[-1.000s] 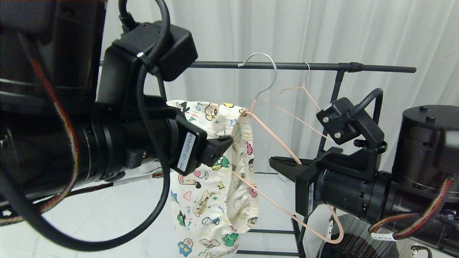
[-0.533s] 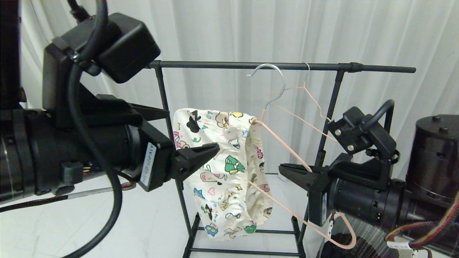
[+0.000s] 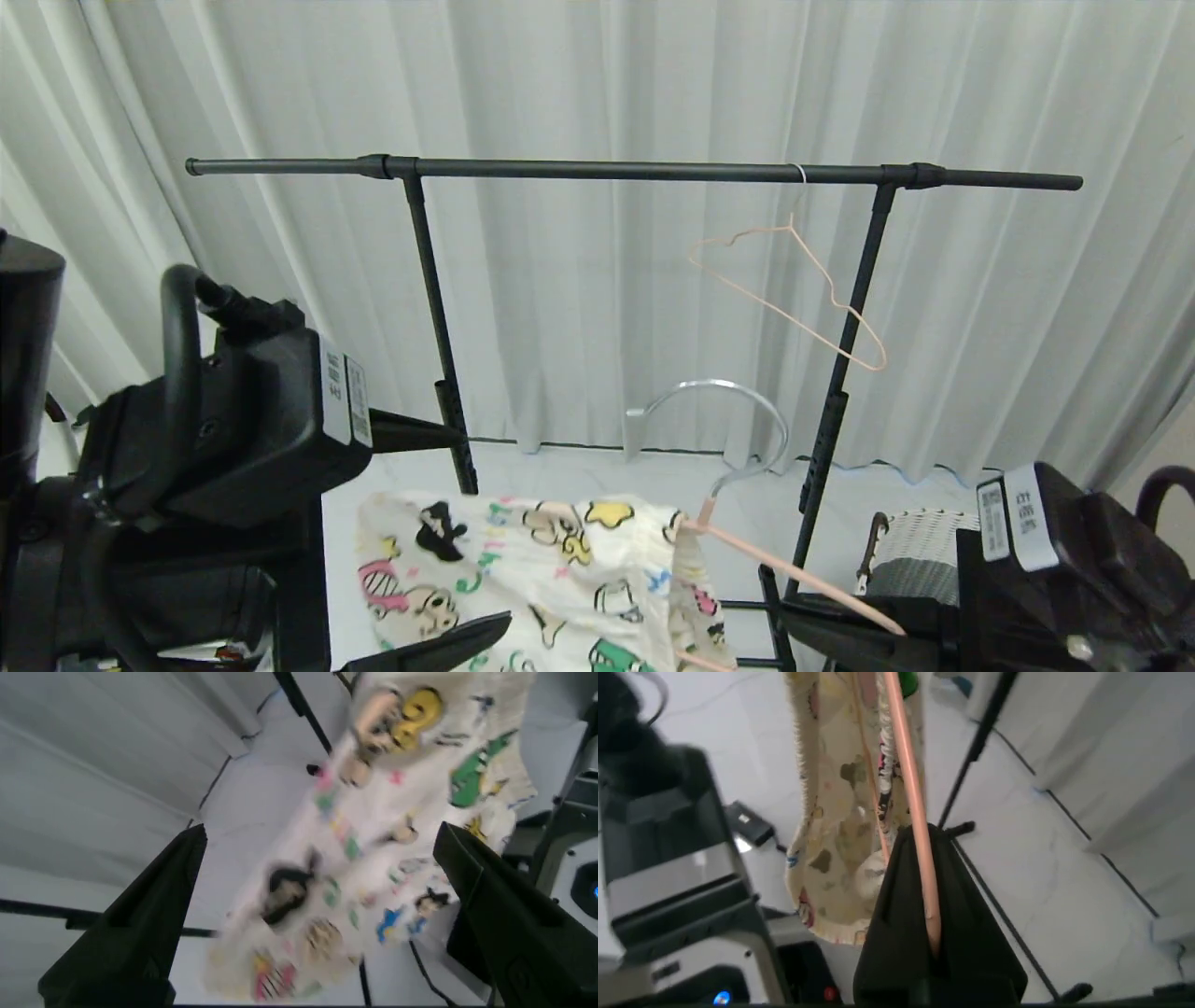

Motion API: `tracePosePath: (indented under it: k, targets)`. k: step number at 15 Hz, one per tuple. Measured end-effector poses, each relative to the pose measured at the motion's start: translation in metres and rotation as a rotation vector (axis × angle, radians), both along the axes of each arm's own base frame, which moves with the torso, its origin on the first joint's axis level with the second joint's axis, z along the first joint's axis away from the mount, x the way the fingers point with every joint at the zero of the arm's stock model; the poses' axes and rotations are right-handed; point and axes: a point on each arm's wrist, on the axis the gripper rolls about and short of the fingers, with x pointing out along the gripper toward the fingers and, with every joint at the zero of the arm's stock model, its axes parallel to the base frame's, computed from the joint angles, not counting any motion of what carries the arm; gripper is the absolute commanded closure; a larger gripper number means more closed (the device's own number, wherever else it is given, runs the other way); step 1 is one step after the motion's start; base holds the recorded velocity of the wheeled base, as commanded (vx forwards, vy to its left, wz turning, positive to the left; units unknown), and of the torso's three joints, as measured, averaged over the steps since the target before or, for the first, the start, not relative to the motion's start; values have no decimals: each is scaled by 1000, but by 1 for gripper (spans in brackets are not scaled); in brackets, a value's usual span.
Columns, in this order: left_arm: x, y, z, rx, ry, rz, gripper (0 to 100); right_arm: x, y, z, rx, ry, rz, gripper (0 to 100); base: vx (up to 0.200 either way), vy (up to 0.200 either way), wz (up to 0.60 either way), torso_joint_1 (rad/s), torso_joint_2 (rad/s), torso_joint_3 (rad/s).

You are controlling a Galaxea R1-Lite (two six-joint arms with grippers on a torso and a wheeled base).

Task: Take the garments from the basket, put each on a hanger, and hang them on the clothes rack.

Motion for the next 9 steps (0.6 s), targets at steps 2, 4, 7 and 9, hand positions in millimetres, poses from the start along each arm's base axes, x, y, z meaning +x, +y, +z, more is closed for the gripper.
tracePosePath:
  k: [2,4,7,9]
  targets:
    - [-1,-1,-6,15,19,-13,0,-4,1,-3,-20,-24,59,100,0,0,0,0,0,0]
    - [-4,-1,-14,31,41,-26,0,-6,4,-2,-18,-29,80,100,0,0,0,0,0,0]
    - [-11,-2,-26,55,73,-60,100,-7,10,6,6,-44,97,100,0,0,0,0,0,0]
    - [-12,-2,-28,55,75,-63,100,-8,15,11,19,-55,111,100,0,0,0,0,0,0]
